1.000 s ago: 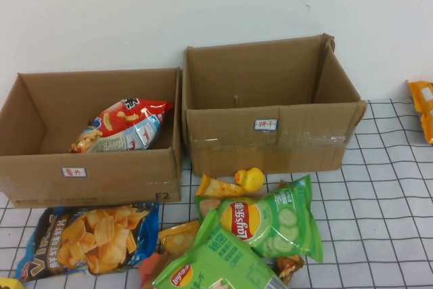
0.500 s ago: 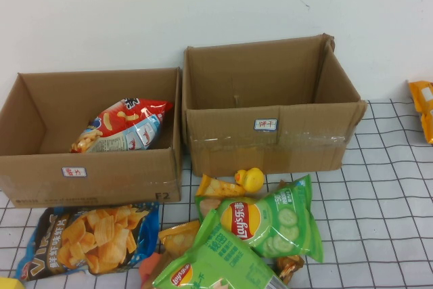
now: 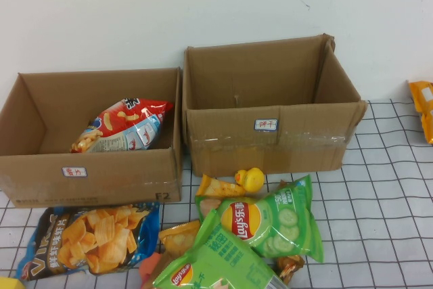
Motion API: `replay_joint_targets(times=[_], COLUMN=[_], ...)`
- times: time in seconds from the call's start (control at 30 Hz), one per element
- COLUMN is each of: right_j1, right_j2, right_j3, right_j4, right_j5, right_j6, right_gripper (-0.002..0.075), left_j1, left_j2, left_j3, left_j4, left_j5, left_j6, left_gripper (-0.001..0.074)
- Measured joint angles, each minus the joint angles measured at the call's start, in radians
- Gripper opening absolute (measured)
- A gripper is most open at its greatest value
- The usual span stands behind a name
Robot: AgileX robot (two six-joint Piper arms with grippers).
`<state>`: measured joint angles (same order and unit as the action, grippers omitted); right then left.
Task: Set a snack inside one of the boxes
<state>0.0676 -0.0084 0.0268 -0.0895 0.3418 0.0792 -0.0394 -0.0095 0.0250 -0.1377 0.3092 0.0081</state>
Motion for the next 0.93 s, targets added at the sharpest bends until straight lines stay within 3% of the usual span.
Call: replay_joint_targets(times=[0.93], right_j1=[0.000], right_j2=[0.000], right_j3=[0.000], right_j4=[0.000], right_j5=[0.000], right_j6=[0.000], right_gripper=[0.0000], left_j1=[-0.017], left_j2=[0.000], left_j3=[0.000], left_j4=[0.075], left_j5=[0.005], left_j6=[-0.008], left_gripper=[-0.0001])
